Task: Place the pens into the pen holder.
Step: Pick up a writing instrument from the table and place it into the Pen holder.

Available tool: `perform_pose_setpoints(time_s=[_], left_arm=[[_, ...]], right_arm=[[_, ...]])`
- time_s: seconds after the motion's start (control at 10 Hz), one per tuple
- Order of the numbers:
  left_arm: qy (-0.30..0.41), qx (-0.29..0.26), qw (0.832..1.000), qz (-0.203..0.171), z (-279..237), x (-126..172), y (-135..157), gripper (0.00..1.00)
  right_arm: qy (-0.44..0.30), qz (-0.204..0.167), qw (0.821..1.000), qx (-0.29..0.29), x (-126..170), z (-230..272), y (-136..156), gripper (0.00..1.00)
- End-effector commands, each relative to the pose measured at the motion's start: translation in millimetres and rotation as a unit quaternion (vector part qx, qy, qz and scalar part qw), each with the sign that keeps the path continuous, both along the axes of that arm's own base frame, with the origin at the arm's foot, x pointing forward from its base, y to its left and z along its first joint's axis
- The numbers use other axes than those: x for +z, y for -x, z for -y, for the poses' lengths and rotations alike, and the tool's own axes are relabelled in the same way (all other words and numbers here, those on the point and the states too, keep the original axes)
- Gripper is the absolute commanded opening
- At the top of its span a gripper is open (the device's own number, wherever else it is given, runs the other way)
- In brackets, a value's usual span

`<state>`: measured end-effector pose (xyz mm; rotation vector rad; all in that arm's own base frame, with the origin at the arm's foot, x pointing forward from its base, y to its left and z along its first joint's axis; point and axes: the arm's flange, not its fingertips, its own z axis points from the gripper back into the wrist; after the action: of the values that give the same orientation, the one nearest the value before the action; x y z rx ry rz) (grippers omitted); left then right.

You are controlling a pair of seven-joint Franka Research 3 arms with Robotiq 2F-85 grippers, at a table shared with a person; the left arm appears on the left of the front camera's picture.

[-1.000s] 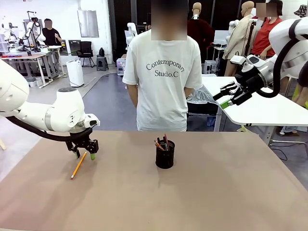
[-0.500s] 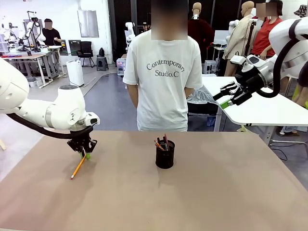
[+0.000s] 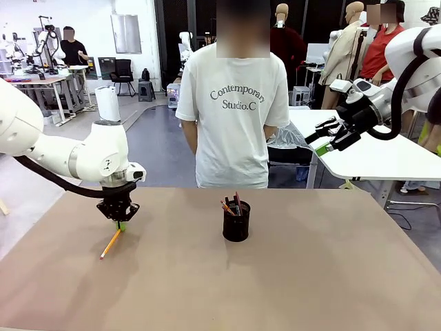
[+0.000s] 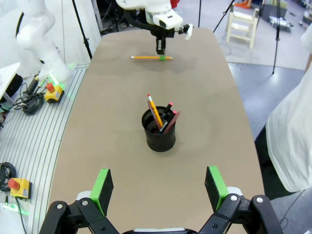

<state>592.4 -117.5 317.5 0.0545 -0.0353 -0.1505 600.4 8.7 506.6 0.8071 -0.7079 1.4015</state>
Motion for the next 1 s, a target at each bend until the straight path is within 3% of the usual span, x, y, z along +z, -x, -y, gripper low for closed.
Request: perform_pose_setpoints(time_s=[0.0,0.2,0.5,0.7,0.8,0.9], left_arm=[[0.136,-0.064,0.988,-0.027,-4,30,9,0.0],[0.243,-0.132,0.96,-0.035,-12,57,20,0.0],[0.378,-0.274,0.884,0.011,-23,87,35,0.0],[0.461,-0.379,0.797,0.089,-32,102,44,0.0],[0.464,-0.387,0.784,0.14,-34,107,46,0.0],[0.468,-0.403,0.76,0.202,-34,112,46,0.0]], right_arm=[[0.002,0.001,1.0,0.0,2,-1,-2,1.0],[0.002,0.001,1.0,0.0,2,-1,-2,1.0],[0.002,0.001,1.0,0.0,2,-1,-2,1.0],[0.002,0.001,1.0,0.0,2,-1,-2,1.0],[0.002,0.001,1.0,0.0,2,-1,-2,1.0],[0.002,0.001,1.0,0.0,2,-1,-2,1.0]])
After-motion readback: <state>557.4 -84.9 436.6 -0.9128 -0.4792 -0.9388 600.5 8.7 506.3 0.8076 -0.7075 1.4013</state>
